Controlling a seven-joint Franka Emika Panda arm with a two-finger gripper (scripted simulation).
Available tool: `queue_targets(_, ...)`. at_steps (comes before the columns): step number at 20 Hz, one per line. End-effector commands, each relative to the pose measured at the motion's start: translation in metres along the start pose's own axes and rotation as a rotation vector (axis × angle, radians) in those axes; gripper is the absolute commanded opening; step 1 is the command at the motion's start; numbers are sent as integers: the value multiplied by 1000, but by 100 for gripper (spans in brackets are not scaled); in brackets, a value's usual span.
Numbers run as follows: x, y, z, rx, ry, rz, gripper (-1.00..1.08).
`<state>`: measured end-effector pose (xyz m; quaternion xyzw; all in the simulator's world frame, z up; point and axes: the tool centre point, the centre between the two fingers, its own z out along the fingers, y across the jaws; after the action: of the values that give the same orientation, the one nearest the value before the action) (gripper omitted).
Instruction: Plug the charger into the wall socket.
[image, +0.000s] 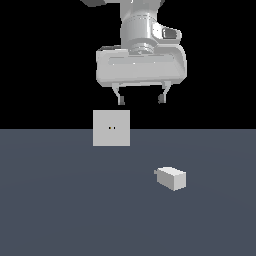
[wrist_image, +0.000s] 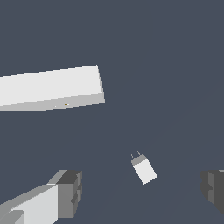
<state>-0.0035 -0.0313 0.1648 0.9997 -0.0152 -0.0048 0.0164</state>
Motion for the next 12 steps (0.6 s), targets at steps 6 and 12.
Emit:
queue_targets(6, -2, 1, 2, 2, 7, -10, 100)
queue_targets(12, -9, 3, 8, 9, 32, -48, 100)
